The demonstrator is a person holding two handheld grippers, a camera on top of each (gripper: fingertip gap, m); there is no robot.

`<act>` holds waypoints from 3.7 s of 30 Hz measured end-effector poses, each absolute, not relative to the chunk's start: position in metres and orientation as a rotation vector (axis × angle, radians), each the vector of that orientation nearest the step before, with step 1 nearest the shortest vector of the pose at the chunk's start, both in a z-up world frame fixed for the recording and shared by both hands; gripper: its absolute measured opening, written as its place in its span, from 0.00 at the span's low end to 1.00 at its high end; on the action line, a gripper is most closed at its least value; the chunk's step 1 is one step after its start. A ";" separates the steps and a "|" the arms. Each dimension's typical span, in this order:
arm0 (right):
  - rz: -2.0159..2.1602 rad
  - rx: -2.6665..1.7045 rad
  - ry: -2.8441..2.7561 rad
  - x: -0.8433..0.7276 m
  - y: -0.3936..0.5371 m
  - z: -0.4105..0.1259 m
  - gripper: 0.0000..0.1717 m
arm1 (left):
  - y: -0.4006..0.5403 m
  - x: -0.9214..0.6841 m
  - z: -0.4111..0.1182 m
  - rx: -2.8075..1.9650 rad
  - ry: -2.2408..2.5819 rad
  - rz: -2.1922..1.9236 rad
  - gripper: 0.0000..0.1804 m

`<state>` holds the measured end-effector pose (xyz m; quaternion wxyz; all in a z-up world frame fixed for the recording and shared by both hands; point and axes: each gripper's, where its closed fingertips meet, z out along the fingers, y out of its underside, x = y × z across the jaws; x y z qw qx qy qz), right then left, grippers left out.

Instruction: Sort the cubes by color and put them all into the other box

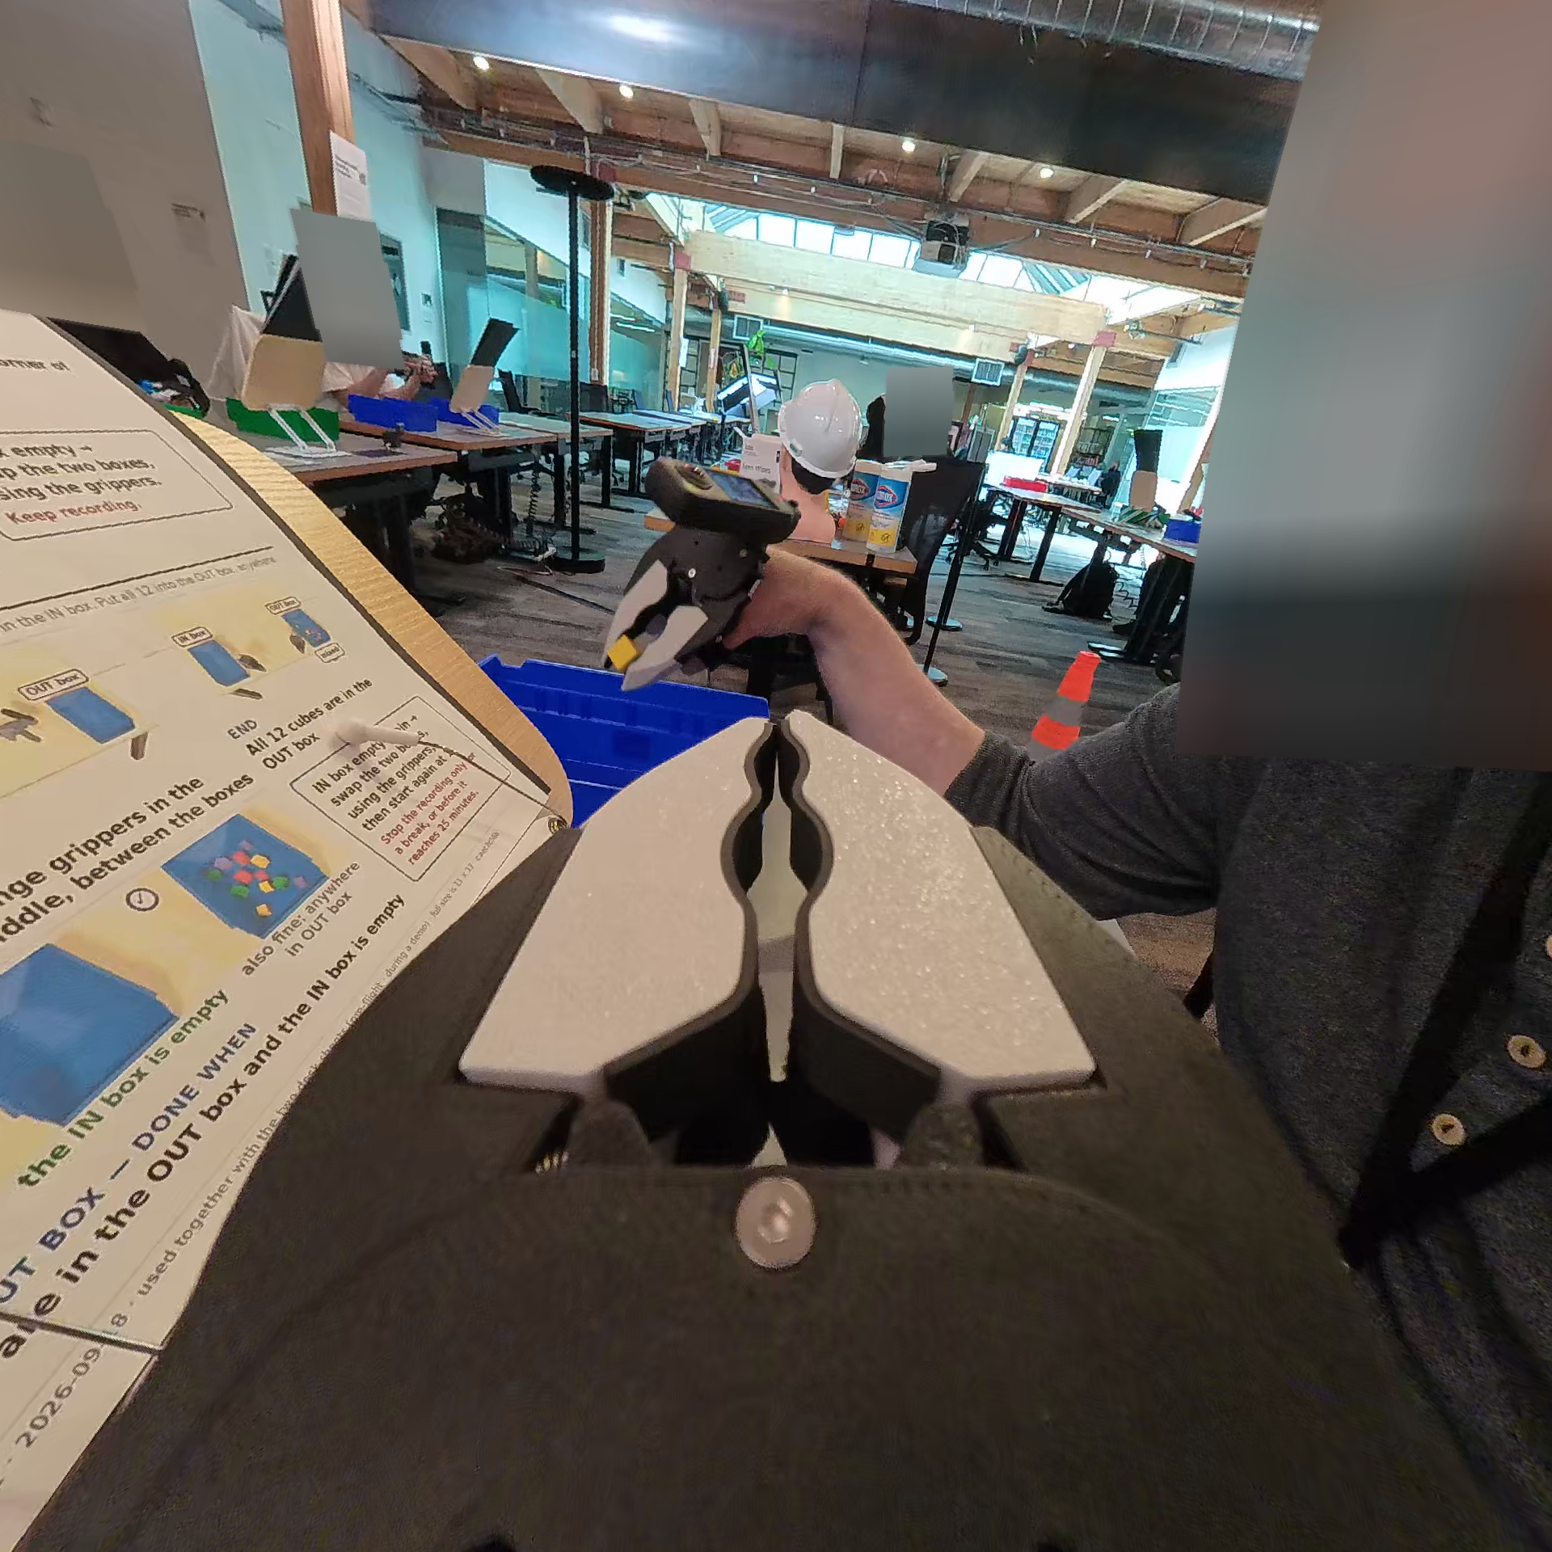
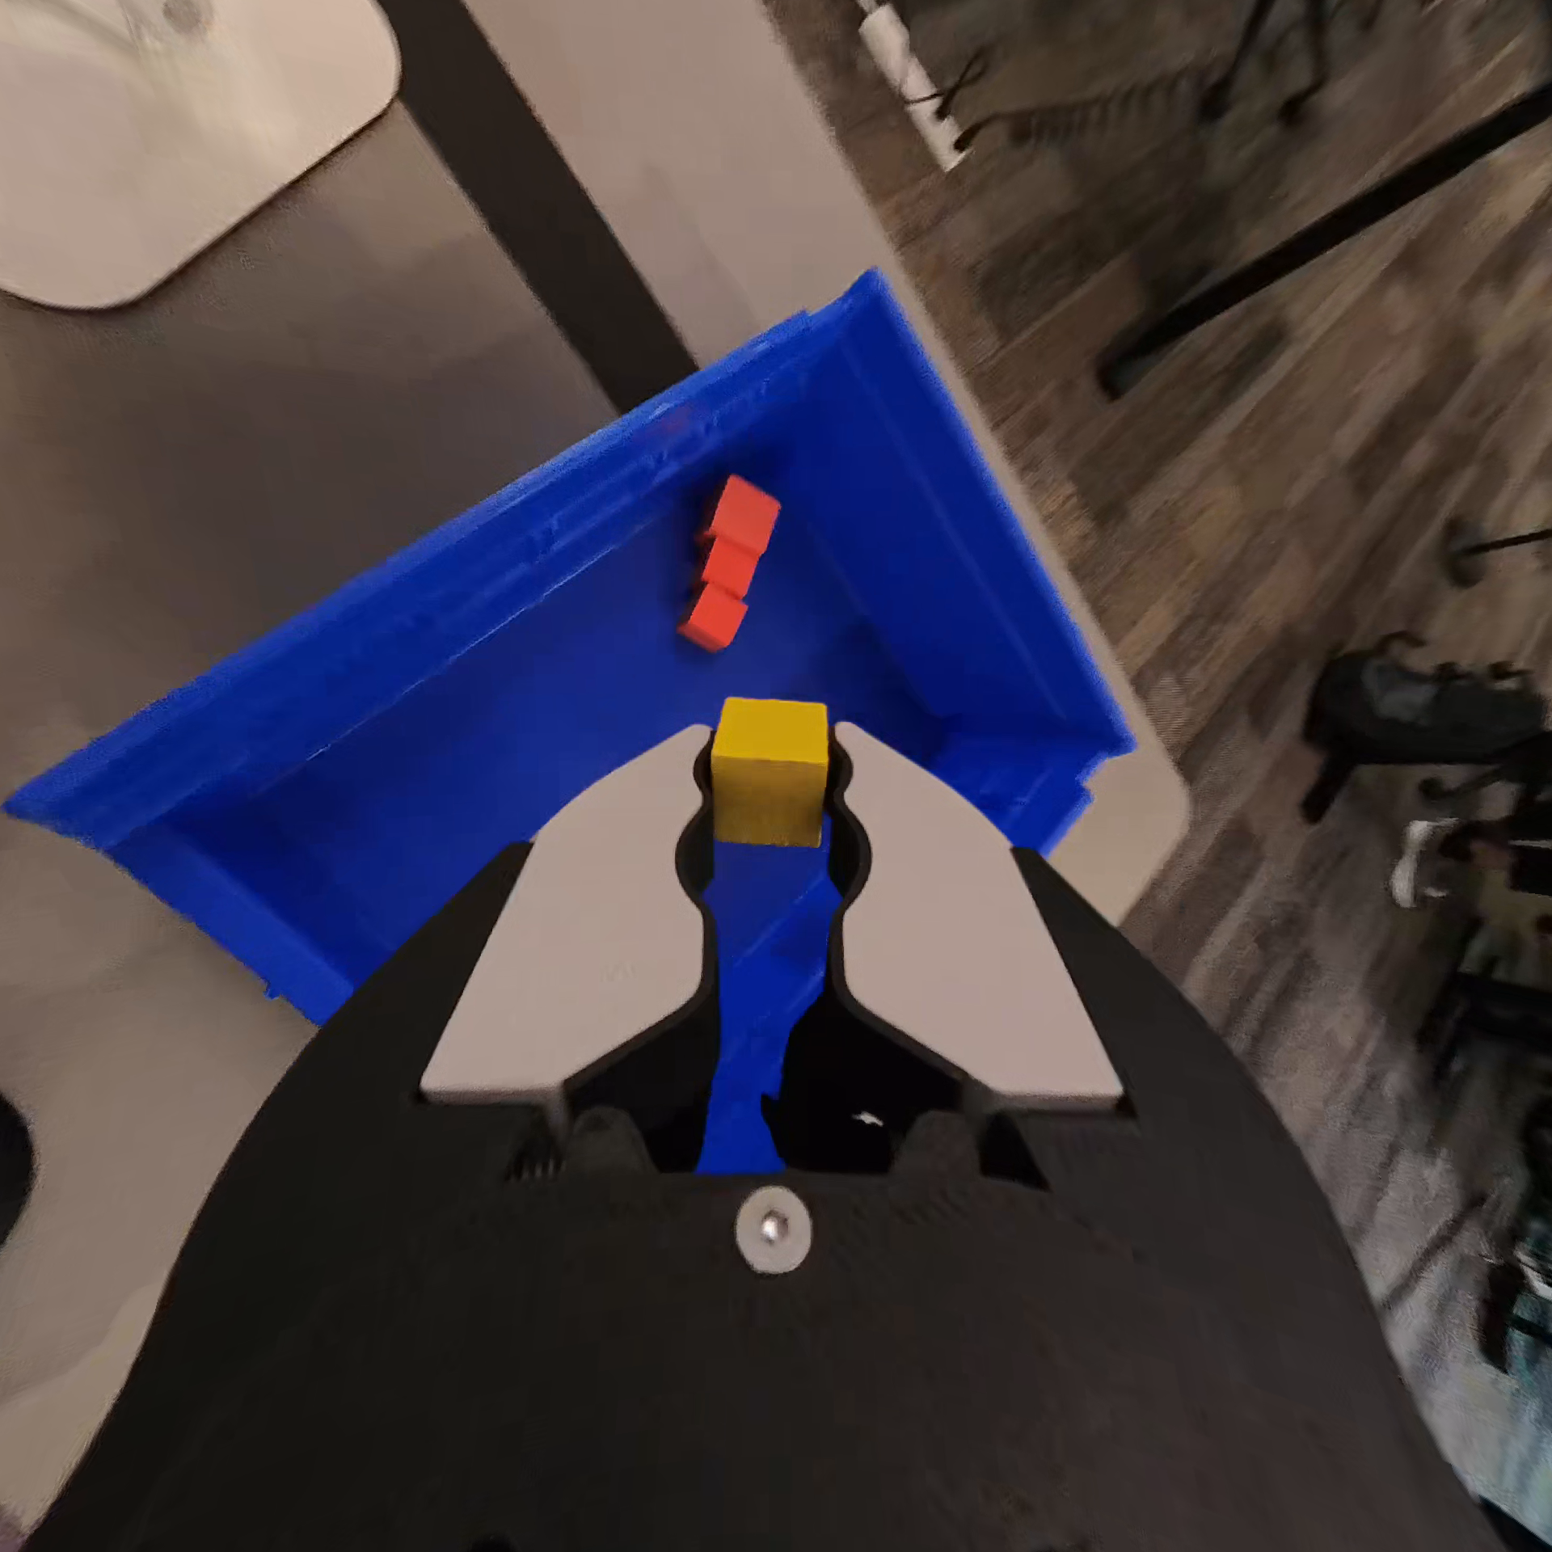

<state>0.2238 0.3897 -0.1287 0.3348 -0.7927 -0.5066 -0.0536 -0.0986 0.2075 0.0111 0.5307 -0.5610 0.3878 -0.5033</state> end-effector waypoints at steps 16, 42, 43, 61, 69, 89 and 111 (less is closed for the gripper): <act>0.315 -2.418 -1.712 0.204 0.342 -0.247 0.14 | 0.211 -0.096 0.005 -1.358 0.929 -1.201 0.00; 0.381 -2.582 -1.805 0.186 0.323 -0.268 0.20 | 0.221 -0.125 0.011 -1.393 0.922 -1.048 0.00; 0.362 -2.572 -1.794 0.186 0.324 -0.264 0.20 | 0.228 -0.137 0.011 -1.420 0.907 -0.966 0.00; 0.054 -2.453 -1.658 0.188 0.356 -0.230 0.19 | 0.345 -0.417 -0.141 -2.165 0.309 -0.070 0.16; 0.066 -2.419 -1.673 0.180 0.357 -0.227 0.18 | 0.371 -0.480 -0.219 -2.394 0.262 0.367 0.24; 0.086 -2.397 -1.709 0.170 0.356 -0.228 0.16 | 0.381 -0.506 -0.280 -2.619 0.425 0.333 0.18; -0.072 -1.873 -1.355 0.151 0.379 -0.090 0.13 | 0.347 -0.410 -0.082 -1.983 0.372 -0.316 0.16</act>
